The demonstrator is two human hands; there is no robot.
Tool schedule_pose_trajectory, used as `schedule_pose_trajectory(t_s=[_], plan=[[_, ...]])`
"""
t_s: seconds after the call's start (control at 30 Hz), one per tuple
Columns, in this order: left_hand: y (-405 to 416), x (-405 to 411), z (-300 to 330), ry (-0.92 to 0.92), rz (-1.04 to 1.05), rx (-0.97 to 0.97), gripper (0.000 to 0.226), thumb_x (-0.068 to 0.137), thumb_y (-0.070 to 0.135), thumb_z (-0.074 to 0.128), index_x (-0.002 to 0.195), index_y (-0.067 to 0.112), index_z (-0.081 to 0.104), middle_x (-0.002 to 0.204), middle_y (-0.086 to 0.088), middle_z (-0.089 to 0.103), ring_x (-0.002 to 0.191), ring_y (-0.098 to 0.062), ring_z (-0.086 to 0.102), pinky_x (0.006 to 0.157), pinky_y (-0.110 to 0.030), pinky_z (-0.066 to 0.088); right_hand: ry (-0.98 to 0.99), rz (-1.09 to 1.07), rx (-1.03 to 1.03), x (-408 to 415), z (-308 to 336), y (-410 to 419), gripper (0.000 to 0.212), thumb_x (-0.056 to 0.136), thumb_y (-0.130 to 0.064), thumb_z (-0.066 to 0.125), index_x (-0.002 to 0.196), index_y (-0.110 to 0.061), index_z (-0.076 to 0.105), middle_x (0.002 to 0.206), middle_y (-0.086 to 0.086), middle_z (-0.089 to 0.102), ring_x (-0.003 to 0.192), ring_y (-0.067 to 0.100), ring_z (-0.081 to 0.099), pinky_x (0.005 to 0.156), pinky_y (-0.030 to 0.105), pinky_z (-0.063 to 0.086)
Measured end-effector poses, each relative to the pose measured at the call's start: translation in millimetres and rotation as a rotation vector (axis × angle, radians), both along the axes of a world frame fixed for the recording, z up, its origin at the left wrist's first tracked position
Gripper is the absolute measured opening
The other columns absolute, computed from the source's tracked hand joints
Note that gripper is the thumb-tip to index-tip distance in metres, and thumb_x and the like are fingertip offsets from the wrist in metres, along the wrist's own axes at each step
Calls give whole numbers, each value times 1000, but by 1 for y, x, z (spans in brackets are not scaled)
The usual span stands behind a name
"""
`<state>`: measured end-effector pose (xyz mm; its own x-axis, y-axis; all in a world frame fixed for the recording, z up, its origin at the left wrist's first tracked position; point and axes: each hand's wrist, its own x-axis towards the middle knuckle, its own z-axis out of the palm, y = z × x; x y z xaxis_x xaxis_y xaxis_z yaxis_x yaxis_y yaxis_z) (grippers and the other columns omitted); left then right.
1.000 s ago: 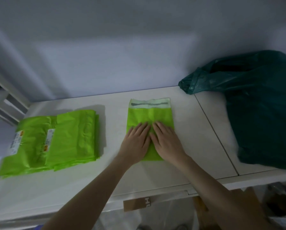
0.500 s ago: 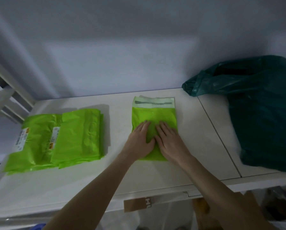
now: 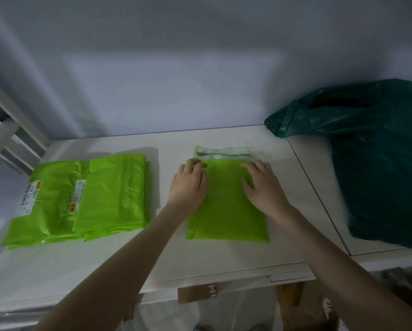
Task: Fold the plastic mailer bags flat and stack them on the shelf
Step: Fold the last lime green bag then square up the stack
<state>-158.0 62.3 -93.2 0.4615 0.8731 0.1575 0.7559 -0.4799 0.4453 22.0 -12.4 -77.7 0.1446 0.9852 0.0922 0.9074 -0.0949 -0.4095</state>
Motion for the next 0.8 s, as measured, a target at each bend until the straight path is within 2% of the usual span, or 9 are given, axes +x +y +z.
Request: schedule_pose_trajectory(t_s=[0.07,0.17,0.27,0.4,0.5,0.57,0.7,0.8], plan=[[19,8,2,52,-65,36,38,100,23,33,135,12,44,142,-5,38,128,-26,36,103,-38,30,-53,35,13,0,-1,17,43,95,-15,41,138,-11,39,141,5,38,129,21,30,108,35,30],[38,23,-3,182,-232,55,47,101,24,31,146,13,28,154,-2,24,140,-21,22,112,-33,17,-149,112,1,-8,-9,42,46,98,-16,35,143,-8,32,150,7,30,138,24,25,114,34,20],[42,29,-18,307,-303,34,53,101,30,26,151,16,11,159,2,9,146,-15,8,118,-33,6,-132,169,-40,-13,-25,55,48,102,-21,28,147,-7,24,154,8,25,142,21,22,117,35,15],[40,27,-29,302,-271,1,55,102,37,22,151,22,3,159,10,2,145,-8,-1,118,-32,2,-96,166,-101,-7,-39,55,50,103,-27,21,151,-16,11,158,-1,13,145,13,11,119,34,7],[41,25,-27,302,-220,-22,61,100,45,24,151,24,0,159,6,-4,146,-12,-3,118,-33,1,-84,138,-106,-7,-38,55,52,102,-31,24,151,-17,11,159,2,8,146,15,6,118,34,4],[41,22,-25,304,-129,-63,72,95,56,25,151,21,-4,158,2,-8,146,-14,-6,118,-34,0,-73,50,-137,-3,-38,54,57,100,-40,27,151,-19,11,159,5,2,146,18,1,117,35,2],[41,20,-22,368,-56,-75,84,89,69,20,150,19,-8,158,5,-11,145,-10,-10,118,-40,-3,-188,-78,-218,6,-38,50,73,93,-63,21,151,-23,4,159,0,-6,146,16,-4,115,50,-4],[40,21,-22,335,-5,-69,93,84,75,23,150,18,-6,159,6,-6,145,-8,-6,118,-42,0,-194,-129,-223,7,-38,48,81,89,-70,19,151,-21,3,159,-4,-7,145,18,-10,111,58,-8]])
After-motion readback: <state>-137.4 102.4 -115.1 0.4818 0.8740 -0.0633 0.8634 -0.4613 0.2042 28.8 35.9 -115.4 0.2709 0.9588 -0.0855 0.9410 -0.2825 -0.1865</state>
